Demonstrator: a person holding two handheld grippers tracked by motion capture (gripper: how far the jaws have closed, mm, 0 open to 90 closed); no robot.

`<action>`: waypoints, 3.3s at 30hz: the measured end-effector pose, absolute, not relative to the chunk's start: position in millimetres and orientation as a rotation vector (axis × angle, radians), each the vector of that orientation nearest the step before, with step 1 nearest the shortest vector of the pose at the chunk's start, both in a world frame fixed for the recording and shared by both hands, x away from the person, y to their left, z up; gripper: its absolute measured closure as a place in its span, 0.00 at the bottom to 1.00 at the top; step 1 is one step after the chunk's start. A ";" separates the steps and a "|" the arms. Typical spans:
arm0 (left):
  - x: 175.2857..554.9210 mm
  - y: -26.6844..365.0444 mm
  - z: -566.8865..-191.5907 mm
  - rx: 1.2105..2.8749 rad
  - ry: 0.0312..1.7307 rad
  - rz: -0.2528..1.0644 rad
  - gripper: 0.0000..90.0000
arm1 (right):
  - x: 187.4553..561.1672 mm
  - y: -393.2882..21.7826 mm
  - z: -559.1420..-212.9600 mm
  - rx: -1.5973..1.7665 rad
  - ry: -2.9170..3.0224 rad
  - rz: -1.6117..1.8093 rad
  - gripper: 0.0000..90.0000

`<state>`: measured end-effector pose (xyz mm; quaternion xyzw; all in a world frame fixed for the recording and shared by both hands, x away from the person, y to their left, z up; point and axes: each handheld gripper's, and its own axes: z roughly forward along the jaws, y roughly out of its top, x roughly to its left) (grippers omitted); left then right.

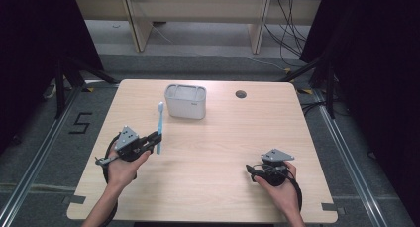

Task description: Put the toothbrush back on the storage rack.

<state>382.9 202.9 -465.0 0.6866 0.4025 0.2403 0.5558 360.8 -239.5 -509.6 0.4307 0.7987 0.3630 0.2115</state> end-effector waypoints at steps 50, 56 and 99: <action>411.8 207.4 -442.8 1.476 0.925 0.715 0.87 | 358.1 -234.5 -511.3 1.167 2.139 1.073 0.30; 420.8 206.0 -436.4 1.469 0.920 0.723 0.87 | 358.7 -234.5 -511.7 1.149 2.132 1.067 0.30; 476.9 195.0 -409.7 1.414 0.887 0.796 0.87 | 358.7 -235.9 -511.9 1.172 2.126 1.071 0.30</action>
